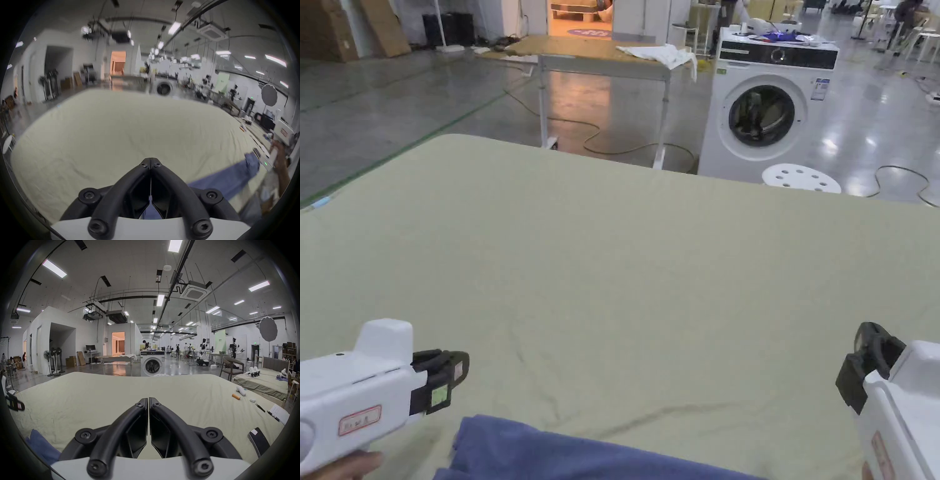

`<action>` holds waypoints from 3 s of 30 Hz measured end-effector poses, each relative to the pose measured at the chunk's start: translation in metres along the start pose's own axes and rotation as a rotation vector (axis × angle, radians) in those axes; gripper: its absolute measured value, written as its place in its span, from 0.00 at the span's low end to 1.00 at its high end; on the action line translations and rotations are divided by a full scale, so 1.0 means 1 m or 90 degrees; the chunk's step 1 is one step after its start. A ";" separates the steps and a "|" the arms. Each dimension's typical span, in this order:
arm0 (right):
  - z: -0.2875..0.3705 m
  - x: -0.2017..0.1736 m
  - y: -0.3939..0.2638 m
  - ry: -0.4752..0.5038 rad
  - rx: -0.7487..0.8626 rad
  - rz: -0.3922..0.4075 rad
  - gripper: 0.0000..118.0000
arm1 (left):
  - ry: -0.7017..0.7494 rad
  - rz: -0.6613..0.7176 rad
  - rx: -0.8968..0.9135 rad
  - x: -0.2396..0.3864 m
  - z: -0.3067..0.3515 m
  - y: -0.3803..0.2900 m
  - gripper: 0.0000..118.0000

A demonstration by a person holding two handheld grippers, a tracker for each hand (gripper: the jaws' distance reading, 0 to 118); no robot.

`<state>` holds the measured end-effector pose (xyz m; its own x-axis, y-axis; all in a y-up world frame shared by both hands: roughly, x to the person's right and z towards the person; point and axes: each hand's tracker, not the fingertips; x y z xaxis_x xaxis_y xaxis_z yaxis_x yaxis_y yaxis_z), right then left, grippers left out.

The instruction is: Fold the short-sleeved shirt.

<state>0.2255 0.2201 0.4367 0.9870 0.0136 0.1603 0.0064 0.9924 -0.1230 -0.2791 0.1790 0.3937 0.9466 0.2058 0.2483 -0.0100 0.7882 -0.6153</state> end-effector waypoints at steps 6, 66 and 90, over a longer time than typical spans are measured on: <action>-0.006 -0.005 -0.011 0.024 -0.032 0.007 0.00 | -0.106 0.135 -0.110 -0.051 -0.014 -0.036 0.16; -0.013 -0.005 -0.022 0.080 -0.090 0.017 0.00 | -0.119 0.247 -0.252 -0.038 0.027 0.054 0.04; 0.006 0.032 -0.036 0.042 -0.120 0.006 0.00 | -0.115 0.142 -0.401 0.145 -0.126 -0.012 0.05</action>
<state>0.2559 0.1857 0.4521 0.9955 0.0091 0.0944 0.0203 0.9519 -0.3059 -0.1013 0.1265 0.3426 0.8746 0.4602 0.1527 0.0427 0.2407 -0.9697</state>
